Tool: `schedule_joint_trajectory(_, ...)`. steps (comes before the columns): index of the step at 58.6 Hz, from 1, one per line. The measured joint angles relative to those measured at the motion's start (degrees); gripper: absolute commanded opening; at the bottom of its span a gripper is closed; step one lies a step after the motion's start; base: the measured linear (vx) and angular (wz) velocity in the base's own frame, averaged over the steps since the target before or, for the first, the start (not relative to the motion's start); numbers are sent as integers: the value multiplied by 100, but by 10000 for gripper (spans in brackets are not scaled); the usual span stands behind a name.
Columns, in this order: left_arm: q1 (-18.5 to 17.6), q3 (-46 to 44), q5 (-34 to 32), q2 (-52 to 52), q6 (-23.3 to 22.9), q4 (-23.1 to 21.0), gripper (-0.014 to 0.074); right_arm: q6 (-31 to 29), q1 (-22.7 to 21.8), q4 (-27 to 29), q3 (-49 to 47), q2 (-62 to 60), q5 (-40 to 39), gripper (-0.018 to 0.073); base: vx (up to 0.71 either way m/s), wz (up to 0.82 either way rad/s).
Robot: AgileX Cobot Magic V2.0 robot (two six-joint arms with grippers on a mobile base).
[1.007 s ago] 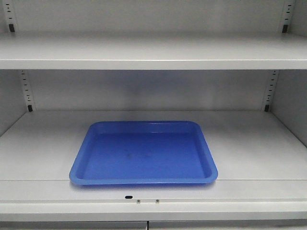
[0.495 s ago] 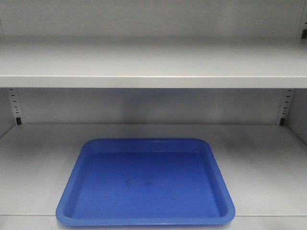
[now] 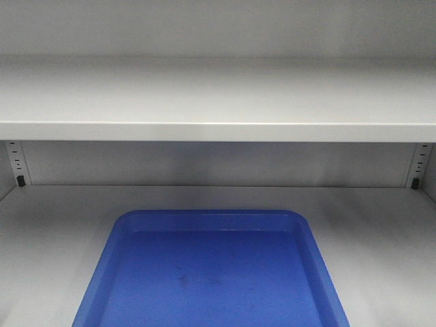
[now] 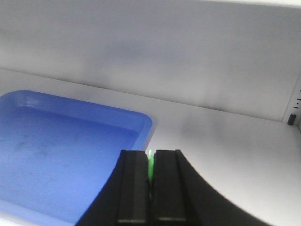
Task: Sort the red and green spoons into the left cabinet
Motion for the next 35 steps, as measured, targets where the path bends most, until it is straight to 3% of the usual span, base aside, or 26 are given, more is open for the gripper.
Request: schedule_joint_trajectory(35, 0, 0, 0, 0, 0, 0, -1, 0, 0, 0, 0, 0, 0, -3, 0, 0)
